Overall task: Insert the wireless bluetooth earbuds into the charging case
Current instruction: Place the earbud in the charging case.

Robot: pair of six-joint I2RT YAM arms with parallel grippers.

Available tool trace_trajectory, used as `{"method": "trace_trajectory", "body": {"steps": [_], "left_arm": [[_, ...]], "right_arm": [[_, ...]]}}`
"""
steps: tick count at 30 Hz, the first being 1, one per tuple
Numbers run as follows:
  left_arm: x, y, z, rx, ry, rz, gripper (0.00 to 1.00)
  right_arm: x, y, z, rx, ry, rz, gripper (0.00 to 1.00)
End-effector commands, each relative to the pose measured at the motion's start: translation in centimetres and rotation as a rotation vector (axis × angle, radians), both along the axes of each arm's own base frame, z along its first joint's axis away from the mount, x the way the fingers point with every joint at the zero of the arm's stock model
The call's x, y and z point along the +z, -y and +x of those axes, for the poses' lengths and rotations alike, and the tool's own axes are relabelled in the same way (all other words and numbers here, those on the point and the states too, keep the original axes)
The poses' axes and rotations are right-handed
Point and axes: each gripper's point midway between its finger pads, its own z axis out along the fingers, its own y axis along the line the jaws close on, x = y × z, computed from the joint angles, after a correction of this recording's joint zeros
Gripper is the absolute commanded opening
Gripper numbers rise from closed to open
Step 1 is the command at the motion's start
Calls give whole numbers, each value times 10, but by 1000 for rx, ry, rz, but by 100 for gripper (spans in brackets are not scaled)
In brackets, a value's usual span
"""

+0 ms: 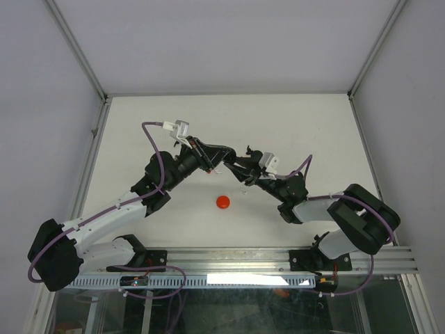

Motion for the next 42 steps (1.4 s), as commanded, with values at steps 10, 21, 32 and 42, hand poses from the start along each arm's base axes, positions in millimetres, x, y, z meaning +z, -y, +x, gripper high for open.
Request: {"method": "trace_trajectory", "body": {"steps": [10, 21, 32, 42], "left_arm": [[7, -7, -5, 22, 54, 7, 0], [-1, -5, -9, 11, 40, 19, 1], [23, 2, -3, 8, 76, -23, 0], [35, -5, -13, -5, 92, -59, 0]], "right_arm": [[55, 12, -8, -30, 162, 125, 0], [55, 13, -8, -33, 164, 127, 0], [52, 9, -11, -6, 152, 121, 0], [51, 13, -8, -31, 147, 126, 0]]}}
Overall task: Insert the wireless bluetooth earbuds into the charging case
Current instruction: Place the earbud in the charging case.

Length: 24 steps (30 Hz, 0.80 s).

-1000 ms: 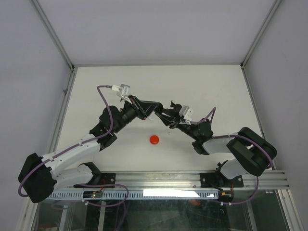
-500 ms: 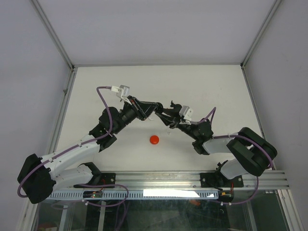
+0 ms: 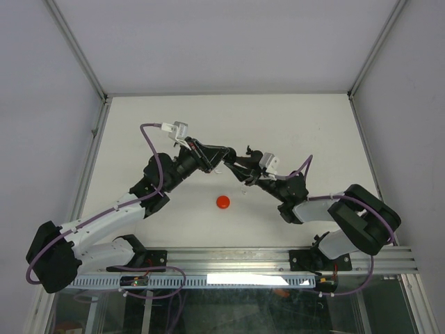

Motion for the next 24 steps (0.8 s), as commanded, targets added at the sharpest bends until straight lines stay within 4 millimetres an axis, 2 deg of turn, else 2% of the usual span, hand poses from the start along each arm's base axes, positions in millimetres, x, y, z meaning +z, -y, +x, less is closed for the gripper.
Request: {"method": "trace_trajectory", "body": {"steps": [1, 7, 17, 24], "left_arm": [[34, -3, -11, -17, 69, -71, 0], [45, -4, -14, -25, 86, -102, 0], [22, -1, -12, -28, 58, -71, 0], [21, 2, -9, -31, 63, -73, 0]], "right_arm": [[49, 13, -8, -27, 131, 129, 0], [49, 14, -7, -34, 124, 134, 0], [51, 14, -7, -34, 126, 139, 0], [52, 15, -8, -33, 127, 139, 0]]}}
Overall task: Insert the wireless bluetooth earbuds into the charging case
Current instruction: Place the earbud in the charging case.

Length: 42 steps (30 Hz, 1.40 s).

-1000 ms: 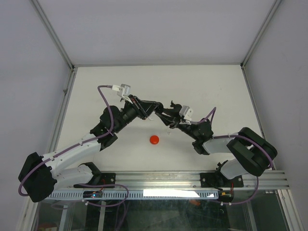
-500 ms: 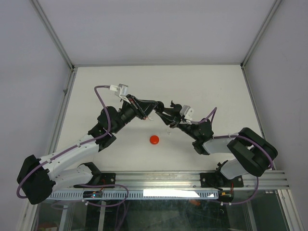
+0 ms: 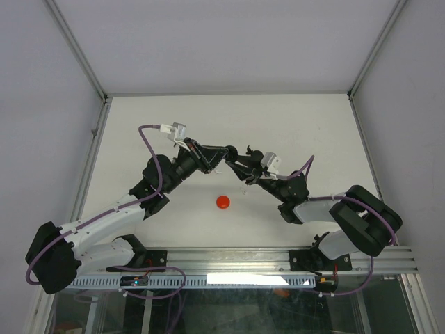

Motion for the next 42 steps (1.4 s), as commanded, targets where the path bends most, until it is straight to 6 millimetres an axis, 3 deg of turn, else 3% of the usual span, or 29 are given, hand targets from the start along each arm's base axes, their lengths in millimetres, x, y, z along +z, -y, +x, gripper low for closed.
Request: {"method": "trace_trajectory", "body": {"steps": [1, 6, 27, 36, 42], "left_arm": [[19, 5, -7, -33, 47, -60, 0], [23, 4, -9, -37, 55, -74, 0], [-3, 4, -6, -15, 26, -9, 0], [1, 2, -4, -4, 39, 57, 16], [5, 1, -4, -1, 44, 104, 31]], "right_arm": [[44, 11, -10, -14, 121, 117, 0], [44, 10, -9, -12, 119, 115, 0], [47, 12, -10, -14, 127, 121, 0], [43, 9, -13, 6, 131, 105, 0], [39, 8, -13, 11, 128, 94, 0]]}}
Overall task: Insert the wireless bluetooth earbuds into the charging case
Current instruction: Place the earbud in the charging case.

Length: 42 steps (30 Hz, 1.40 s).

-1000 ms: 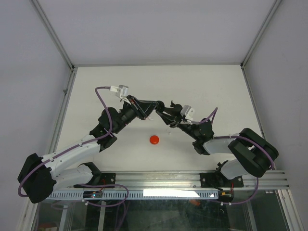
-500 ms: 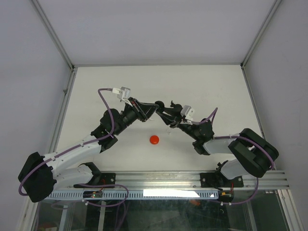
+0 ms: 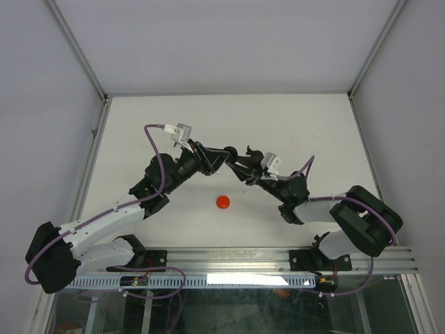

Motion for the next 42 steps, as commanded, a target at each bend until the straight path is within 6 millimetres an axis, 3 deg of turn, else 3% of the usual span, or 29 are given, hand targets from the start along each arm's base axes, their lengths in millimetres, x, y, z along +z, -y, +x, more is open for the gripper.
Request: {"method": "trace_trajectory", "body": {"steps": [1, 10, 18, 26, 42], "left_arm": [[21, -1, -3, -3, 49, 30, 33], [27, -3, -7, -18, 44, 79, 35], [33, 3, -14, -73, 61, 109, 26], [32, 12, -17, -128, 95, 146, 25], [24, 13, -23, -182, 138, 226, 24]], "right_arm": [[40, 8, -12, 5, 128, 97, 0], [37, 8, -12, 4, 125, 92, 0], [34, 6, -12, 11, 120, 85, 0], [32, 3, -14, 30, 122, 73, 0], [35, -9, -39, 206, 112, 42, 0]]}}
